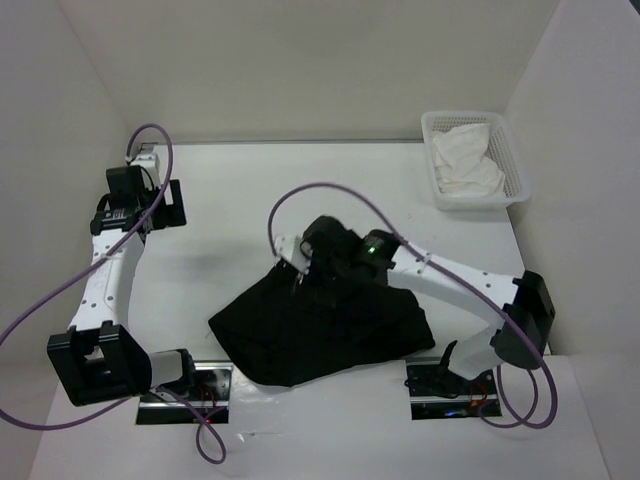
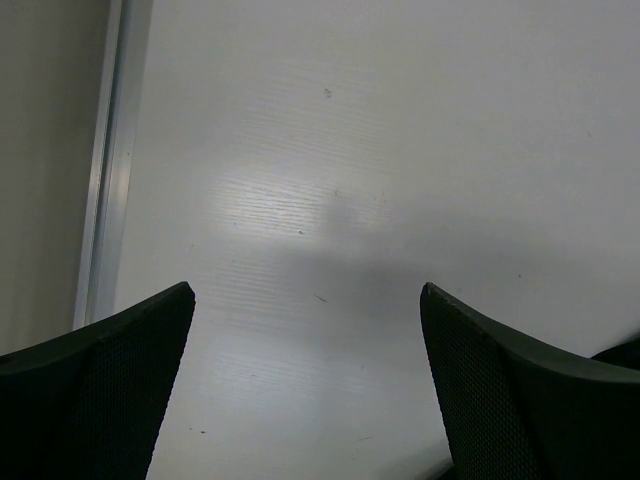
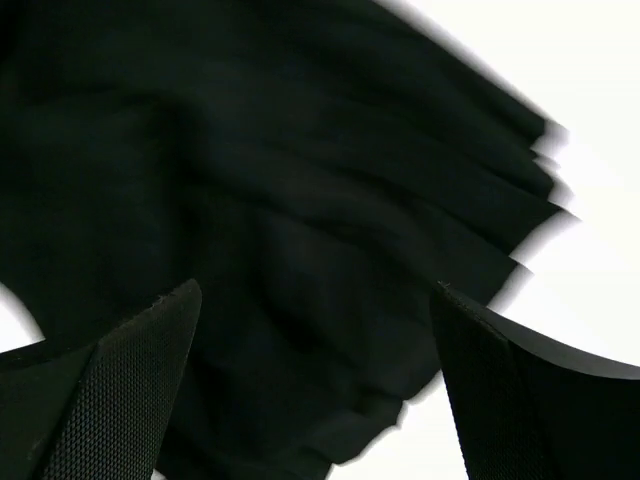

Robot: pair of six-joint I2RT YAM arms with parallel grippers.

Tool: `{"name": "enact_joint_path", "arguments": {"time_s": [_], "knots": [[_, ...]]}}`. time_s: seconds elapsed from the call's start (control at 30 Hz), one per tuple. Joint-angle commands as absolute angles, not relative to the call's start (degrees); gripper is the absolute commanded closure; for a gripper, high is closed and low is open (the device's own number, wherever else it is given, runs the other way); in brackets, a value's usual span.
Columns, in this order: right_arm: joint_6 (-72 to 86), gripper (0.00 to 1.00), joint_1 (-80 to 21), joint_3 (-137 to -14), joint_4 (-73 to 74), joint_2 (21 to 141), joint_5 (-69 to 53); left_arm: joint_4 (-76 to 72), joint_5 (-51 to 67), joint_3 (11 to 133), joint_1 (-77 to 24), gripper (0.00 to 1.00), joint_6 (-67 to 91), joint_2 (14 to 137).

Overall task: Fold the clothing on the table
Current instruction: Flatten the skirt out

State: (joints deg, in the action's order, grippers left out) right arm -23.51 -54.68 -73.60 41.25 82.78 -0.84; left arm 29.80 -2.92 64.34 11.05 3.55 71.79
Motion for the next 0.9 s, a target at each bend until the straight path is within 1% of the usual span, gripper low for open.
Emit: {"name": "enact_joint_path", "arguments": {"time_s": [0.0,0.1,0.17,0.3,0.57,0.73,0.83,0.87], "knots": [[-27.5,0.01,-59.6,-71.2,41.8,84.8,-1.9,29.0,-3.1,64.1,12.1,0.01,4.7,72.1],[-28.2,0.01,-61.7,-71.2,41.2,86.7,-5.7,28.5,-2.5,64.1,12.1,0.01,4.1,72.1],[-28.2,0.01,-66.5,-71.2,39.9,87.3,-5.7,28.5,-3.1,64.1,12.1,0.01,4.1,72.1],[-28.2,0.01,-70.5,-70.6,38.4,90.9,-6.7,28.5,-3.9,64.1,12.1,0.01,4.1,72.6],[-28.7,0.01,-70.5,-71.6,35.2,94.8,-9.8,28.5,-2.7,64.1,12.1,0.01,3.6,73.1],[-29.3,0.01,-70.5,-71.0,32.1,96.1,-8.1,28.5,-2.2,64.1,12.1,0.01,3.6,73.1],[-29.3,0.05,-70.5,-71.0,30.9,96.1,-7.3,28.5,-2.2,64.1,12.1,0.01,3.6,73.1],[-29.3,0.09,-70.5,-71.0,30.9,96.8,-8.0,28.5,-2.2,64.1,12.1,0.01,3.6,73.1]]}}
